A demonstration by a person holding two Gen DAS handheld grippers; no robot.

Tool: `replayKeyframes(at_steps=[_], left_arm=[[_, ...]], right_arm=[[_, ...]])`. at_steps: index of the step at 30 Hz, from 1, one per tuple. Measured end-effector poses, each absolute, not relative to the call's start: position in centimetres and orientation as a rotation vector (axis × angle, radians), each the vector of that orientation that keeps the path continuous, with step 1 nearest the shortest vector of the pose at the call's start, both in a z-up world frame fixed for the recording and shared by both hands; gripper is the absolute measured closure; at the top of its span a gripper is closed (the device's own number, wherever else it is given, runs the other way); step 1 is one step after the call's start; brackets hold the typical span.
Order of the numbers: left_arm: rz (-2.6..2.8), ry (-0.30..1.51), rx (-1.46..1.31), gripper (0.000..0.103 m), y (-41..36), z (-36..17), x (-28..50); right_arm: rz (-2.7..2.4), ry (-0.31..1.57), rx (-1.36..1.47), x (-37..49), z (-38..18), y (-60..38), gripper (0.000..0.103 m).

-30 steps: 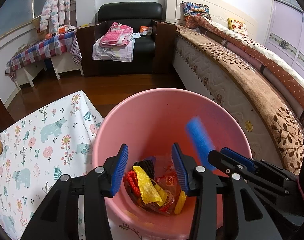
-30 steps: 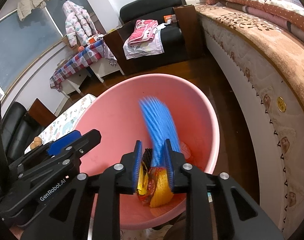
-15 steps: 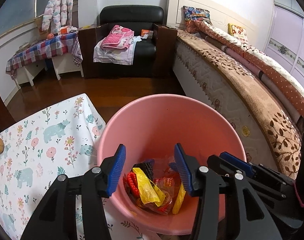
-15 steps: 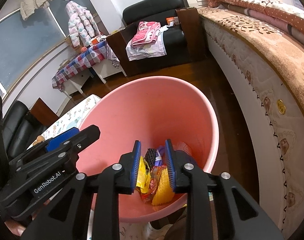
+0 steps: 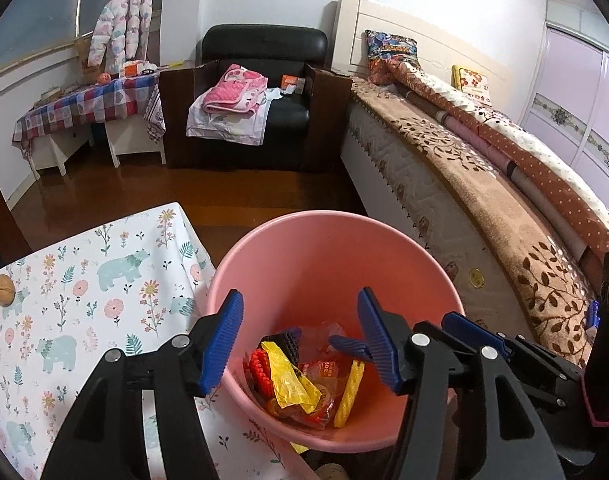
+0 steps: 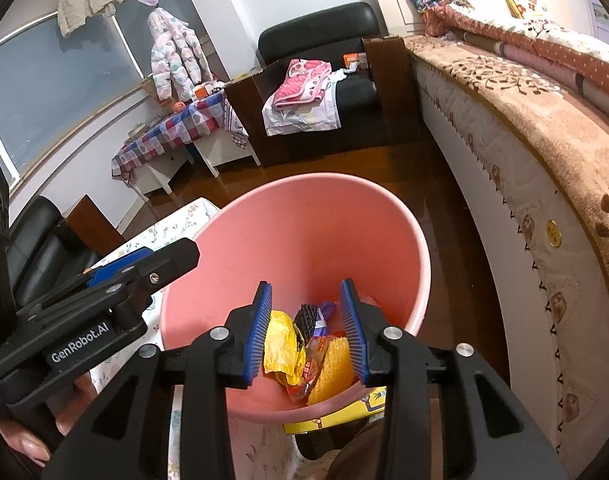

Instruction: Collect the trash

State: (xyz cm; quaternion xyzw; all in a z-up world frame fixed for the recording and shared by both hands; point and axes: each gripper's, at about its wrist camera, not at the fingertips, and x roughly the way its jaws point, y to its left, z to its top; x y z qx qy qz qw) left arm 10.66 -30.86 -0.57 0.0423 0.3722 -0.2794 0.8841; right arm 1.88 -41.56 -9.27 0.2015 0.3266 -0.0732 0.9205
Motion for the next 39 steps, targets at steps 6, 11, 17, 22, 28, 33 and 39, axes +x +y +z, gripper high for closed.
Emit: replayKeyframes(at_steps=[6,11,17,22,28,33,39], left_arm=[[-0.589,0.750,0.068,0.044,-30.1,0.7,9.4],[-0.601,0.723,0.062,0.044,-29.6,1.8,8.2],[-0.606,0.699,0.047,0.044,-28.8,2.8,6.9],[-0.595,0.680,0.031,0.044,-27.8,3.4,6.2],[-0.579,0.665,0.013,0.044,-26.4,3.9,5.5],[-0.552,0.655,0.006,0.044,-25.1,4.0,5.0],[-0.529,0.634,0.015,0.044,-23.9,4.2,4.3]], right_arm=[[-0.171,0.618,0.380,0.8,-8.0,-40.7,0.066],[-0.177,0.589,0.361,0.1,-7.1,-39.9,0.066],[-0.183,0.560,0.346,-1.1,-6.3,-39.0,0.066],[-0.188,0.545,0.375,-1.7,-5.9,-38.7,0.066],[-0.195,0.543,0.371,-2.0,-5.8,-38.1,0.065],[-0.193,0.551,0.380,-2.3,-5.9,-37.7,0.065],[-0.202,0.537,0.366,-2.8,-5.6,-37.1,0.065]])
